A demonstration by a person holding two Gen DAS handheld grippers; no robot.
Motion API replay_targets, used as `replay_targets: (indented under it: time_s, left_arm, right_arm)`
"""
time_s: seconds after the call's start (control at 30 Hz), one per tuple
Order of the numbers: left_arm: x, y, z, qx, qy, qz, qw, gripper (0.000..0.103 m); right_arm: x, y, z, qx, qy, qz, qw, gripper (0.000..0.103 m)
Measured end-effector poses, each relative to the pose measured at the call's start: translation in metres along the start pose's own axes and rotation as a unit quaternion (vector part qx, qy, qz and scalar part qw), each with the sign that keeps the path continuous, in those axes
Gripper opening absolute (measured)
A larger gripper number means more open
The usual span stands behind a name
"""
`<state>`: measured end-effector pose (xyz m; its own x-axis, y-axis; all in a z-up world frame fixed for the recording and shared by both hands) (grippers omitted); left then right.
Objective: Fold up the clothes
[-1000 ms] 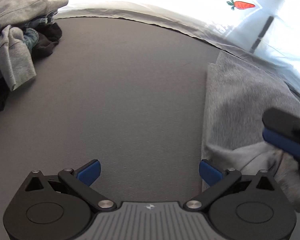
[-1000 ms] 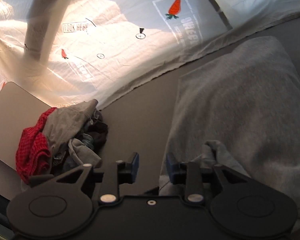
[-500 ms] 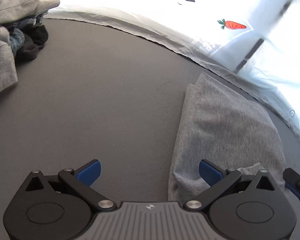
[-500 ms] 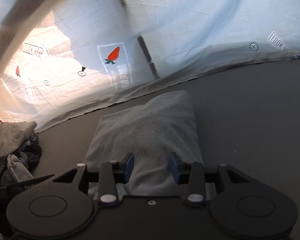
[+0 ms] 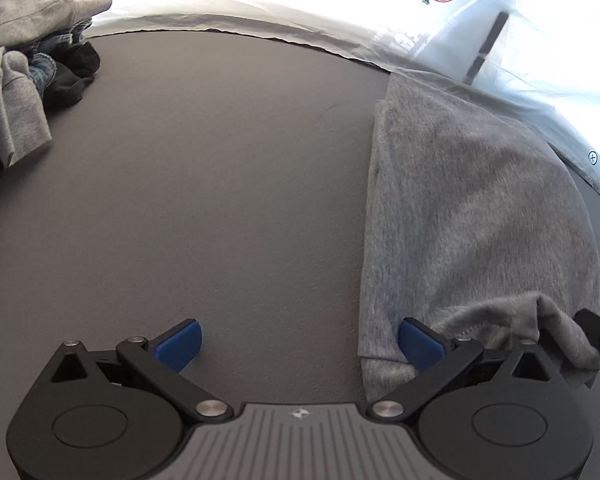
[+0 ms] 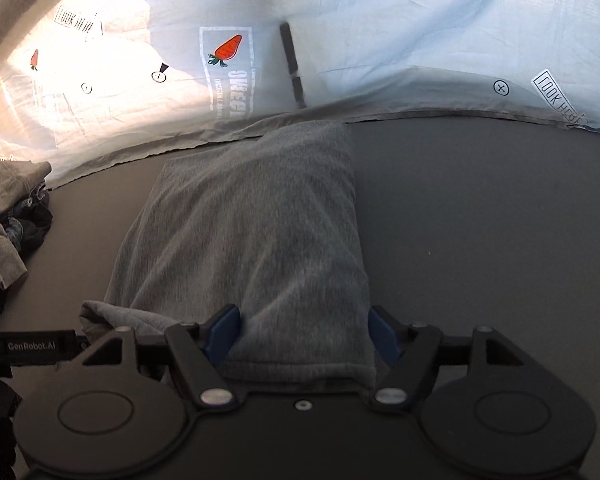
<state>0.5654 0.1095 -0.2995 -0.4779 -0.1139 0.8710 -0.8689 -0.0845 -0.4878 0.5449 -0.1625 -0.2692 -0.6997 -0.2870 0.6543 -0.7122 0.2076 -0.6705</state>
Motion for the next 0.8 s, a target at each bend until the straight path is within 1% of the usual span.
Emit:
replay_targets:
  time_s: [0.07,0.13,0.23,0.33,0.43,0.5,0.6,0.7,0.8]
  left_arm:
    - [0.004,0.002,-0.005,-0.006,-0.008,0.002,0.9999,0.103]
    - [0.009,0.002,-0.011,-0.011,-0.017,0.008,0.9998,0.103]
    - [0.014,-0.001,-0.019,-0.009,-0.020,0.016,0.9996,0.103]
    - [0.016,-0.008,-0.019,0.016,0.003,0.019,0.9997,0.103]
    - [0.015,-0.021,-0.011,0.056,0.050,0.008,0.9971,0.103]
    - [0.015,-0.031,-0.003,0.060,0.072,0.012,0.9955,0.103]
    - [0.009,-0.048,0.016,0.027,0.074,0.028,0.9965,0.103]
    - [-0.006,-0.062,0.036,-0.008,0.077,0.029,0.9966,0.102]
    - [-0.021,-0.072,0.053,-0.046,0.084,0.028,0.9950,0.098]
  right_arm:
    - [0.003,0.010,0.002,0.008,0.002,-0.015,1.000,0.077]
    - [0.004,0.016,0.004,0.020,0.007,-0.029,0.999,0.078]
    - [0.007,0.015,0.008,0.027,0.011,-0.032,0.999,0.078]
    - [0.012,0.002,0.009,0.027,0.007,-0.010,1.000,0.080]
    - [0.013,-0.012,0.014,0.018,0.005,0.006,1.000,0.084]
    - [0.010,-0.021,0.016,0.009,-0.005,0.012,1.000,0.086]
    - [-0.001,-0.033,0.020,-0.002,-0.013,0.017,1.000,0.088]
    - [-0.019,-0.045,0.025,-0.010,-0.020,0.014,1.000,0.089]
    - [-0.037,-0.055,0.033,-0.049,-0.039,0.007,0.998,0.090]
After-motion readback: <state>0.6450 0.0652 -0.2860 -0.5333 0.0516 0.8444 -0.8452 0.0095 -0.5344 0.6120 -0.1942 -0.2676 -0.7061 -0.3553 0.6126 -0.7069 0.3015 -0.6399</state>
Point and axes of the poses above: each gripper's, at about its wrist camera, not at the fingertips, and x roughly against the way its jaws point, z to its right, y to its underside, the point moved 8 cm from there along -x, roughly the way its jaws point, and after that the axes turned 14 degrees about -y, right-handed, at the moved point
